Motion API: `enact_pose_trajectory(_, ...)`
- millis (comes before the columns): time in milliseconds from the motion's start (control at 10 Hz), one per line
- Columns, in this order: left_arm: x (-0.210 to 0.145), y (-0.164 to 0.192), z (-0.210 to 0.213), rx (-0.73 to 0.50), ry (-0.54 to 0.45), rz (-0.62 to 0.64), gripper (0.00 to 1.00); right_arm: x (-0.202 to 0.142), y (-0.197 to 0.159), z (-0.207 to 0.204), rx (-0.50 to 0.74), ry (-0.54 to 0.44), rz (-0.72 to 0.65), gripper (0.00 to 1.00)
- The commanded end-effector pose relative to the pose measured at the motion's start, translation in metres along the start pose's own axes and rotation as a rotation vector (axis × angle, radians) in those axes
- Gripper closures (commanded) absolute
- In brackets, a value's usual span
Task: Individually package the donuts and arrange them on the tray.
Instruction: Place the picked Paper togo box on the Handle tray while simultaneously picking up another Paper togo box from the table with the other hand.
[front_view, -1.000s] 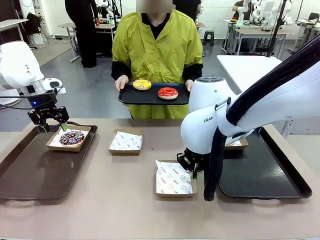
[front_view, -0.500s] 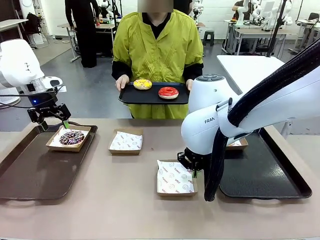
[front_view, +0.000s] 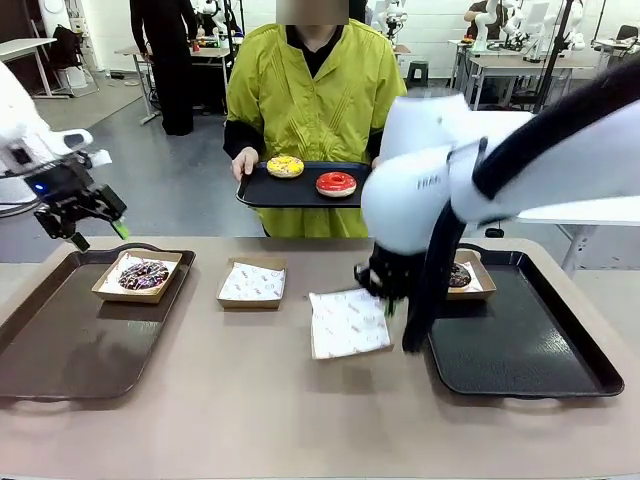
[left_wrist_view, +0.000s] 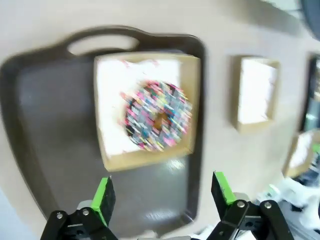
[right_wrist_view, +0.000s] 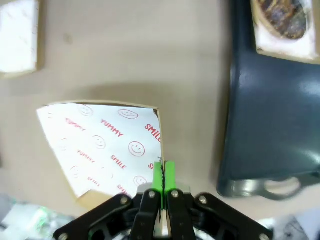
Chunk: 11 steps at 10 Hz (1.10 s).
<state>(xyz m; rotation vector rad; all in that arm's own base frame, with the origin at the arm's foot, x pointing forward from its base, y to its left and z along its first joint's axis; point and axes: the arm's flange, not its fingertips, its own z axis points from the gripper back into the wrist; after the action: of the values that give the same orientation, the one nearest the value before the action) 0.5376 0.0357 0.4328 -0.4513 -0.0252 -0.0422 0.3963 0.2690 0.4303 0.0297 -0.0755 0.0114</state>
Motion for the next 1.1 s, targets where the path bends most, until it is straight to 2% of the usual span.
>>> enact_pose_trajectory(0,-0.059,0.018,0.039,-0.233,-0.053,-0.033,0.0,0.027,0.001,0.046,-0.002,0.034,0.03,1.0)
enact_pose_trajectory(200,-0.102,0.031,0.07,-0.465,-0.124,-0.073,0.0,0.056,0.009,0.082,-0.05,0.05,0.067,1.0)
enact_pose_trajectory(500,-0.151,0.063,0.095,-0.656,-0.147,-0.014,0.0,0.11,0.019,0.108,-0.059,0.04,0.079,1.0)
enact_pose_trajectory(800,-0.173,0.085,0.098,-0.712,-0.15,0.039,0.0,0.154,0.016,0.104,-0.029,0.031,0.108,1.0)
enact_pose_trajectory(1000,-0.175,0.085,0.092,-0.71,-0.154,0.065,0.0,0.174,0.013,0.096,-0.004,0.025,0.105,1.0)
